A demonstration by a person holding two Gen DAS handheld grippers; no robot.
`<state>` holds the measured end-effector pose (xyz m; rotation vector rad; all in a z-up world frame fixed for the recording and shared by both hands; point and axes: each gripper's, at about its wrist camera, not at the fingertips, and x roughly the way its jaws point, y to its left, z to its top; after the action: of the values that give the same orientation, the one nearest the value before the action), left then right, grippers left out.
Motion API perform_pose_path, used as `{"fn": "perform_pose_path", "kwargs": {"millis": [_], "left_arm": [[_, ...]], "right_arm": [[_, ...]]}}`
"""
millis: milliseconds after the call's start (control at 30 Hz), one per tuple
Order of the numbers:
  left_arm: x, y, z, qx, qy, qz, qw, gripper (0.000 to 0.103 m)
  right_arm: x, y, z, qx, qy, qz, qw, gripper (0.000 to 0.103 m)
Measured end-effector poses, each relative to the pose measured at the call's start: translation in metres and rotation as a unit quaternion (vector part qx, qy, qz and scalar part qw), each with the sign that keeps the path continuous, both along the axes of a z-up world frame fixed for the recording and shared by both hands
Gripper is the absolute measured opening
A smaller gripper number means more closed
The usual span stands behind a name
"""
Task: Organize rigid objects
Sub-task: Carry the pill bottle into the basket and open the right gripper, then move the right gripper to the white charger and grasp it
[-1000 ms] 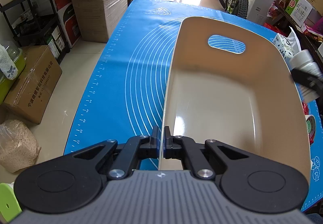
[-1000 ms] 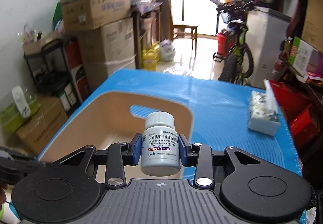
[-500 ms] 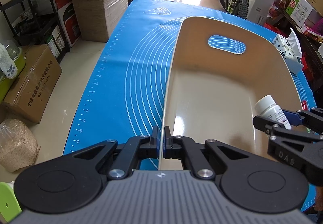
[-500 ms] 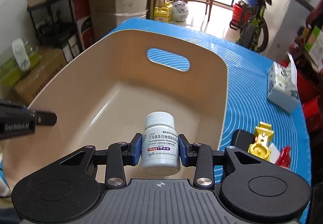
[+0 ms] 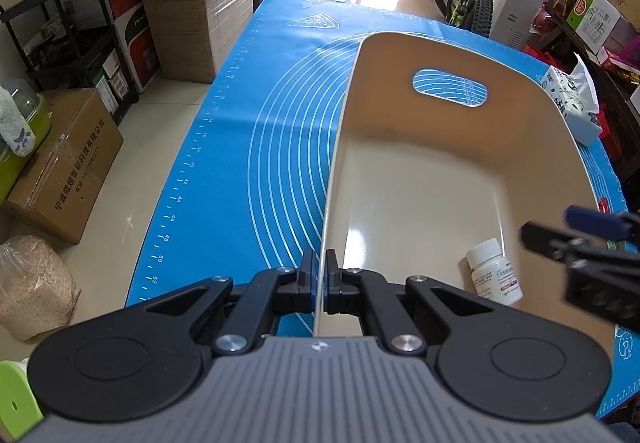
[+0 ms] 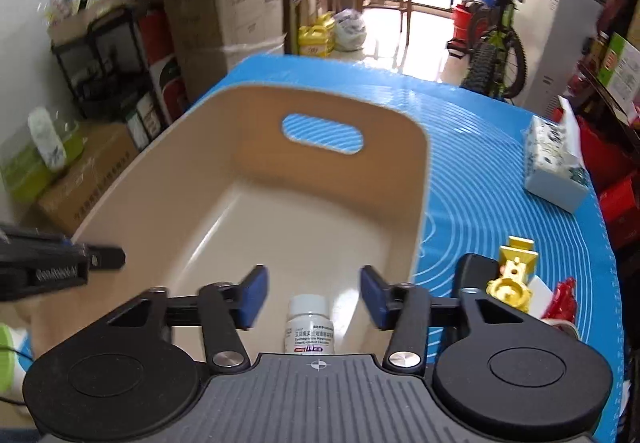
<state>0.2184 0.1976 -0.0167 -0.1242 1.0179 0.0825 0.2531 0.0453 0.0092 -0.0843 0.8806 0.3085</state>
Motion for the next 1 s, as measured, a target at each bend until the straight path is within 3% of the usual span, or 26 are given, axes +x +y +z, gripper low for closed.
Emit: {"fn": "perform_pose_path", "kwargs": {"millis": [133,500,800,1000], "left_arm": [[0.000,0.001,-0.001,0.000,-0.001,-0.001,1.0000,0.005],[0.000,0.001,0.000,-0.003,0.000,0.000,1.0000,0.005],[0.000,0.002,0.000,-0.003,0.000,0.001,1.0000,0.005],[0.000,0.001,0.000,-0.003,0.000,0.001,1.0000,0.005]], "right_arm": [[-0.007,-0.016,0.017,0.019,-0.025,-0.007,0.999,0.064],[-0.033,-0.074,0.054,0.014,-0.083,-0.058,0.995,0.069],[-0.042,-0.129,0.016,-0.006,-0.034,-0.131,0.991,0.069],[-0.047,-0.142,-0.018,-0.012,0.007,-0.155,0.988,0.070]]}}
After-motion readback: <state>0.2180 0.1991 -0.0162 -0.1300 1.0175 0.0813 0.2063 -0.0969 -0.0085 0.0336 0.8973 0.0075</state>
